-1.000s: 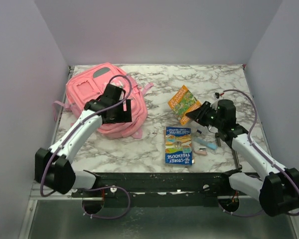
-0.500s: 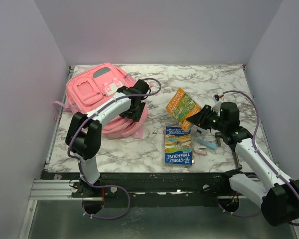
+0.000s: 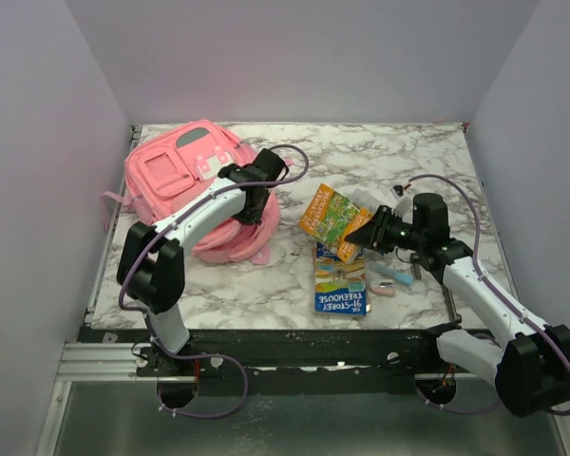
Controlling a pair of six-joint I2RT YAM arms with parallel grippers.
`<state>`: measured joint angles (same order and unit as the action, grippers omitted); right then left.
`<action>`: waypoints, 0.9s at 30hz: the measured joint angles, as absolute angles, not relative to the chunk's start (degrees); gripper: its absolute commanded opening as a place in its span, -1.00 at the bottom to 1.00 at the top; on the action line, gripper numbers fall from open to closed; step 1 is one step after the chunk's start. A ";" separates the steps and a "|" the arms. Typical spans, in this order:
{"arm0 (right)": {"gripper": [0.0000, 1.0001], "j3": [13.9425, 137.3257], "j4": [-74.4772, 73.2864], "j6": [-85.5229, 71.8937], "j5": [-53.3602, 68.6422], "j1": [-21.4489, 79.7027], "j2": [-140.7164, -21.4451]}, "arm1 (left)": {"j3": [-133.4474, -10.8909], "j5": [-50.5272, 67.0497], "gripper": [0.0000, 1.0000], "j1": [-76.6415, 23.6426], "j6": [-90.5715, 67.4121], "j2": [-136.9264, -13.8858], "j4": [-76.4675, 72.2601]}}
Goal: Pack the student bag
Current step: Place the book in the student bag.
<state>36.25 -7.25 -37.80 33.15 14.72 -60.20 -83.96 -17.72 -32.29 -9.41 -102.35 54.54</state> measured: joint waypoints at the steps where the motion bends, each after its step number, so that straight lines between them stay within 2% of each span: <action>1: -0.99 36.25 -7.33 -38.39 34.04 14.87 -60.49 | -83.88 -18.33 -1.00 -32.71 -9.67 -100.49 54.19; 6: -0.99 34.48 -4.27 -43.68 39.55 15.77 -60.42 | -83.96 -24.12 -1.00 -35.79 -10.24 -87.59 51.75; 11: -0.99 29.85 7.44 -55.09 45.32 18.33 -61.21 | -83.15 -27.88 -1.00 -39.07 -9.80 -76.51 47.42; 16: -0.99 27.73 23.20 -67.51 47.40 22.83 -66.65 | -73.97 -27.38 -1.00 -40.25 -8.64 -67.48 40.25; 20: -0.99 27.68 34.87 -75.70 46.68 27.62 -72.29 | -70.04 -25.10 -1.00 -40.25 -8.51 -64.34 36.58; 27: -0.99 29.23 42.78 -81.58 42.76 35.75 -78.61 | -69.93 -19.05 -1.00 -40.25 -9.02 -64.53 33.36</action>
<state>29.23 42.78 -81.58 42.76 35.75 -78.61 -69.93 -19.05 -40.25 -9.02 -64.53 33.36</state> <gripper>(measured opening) 0.270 0.012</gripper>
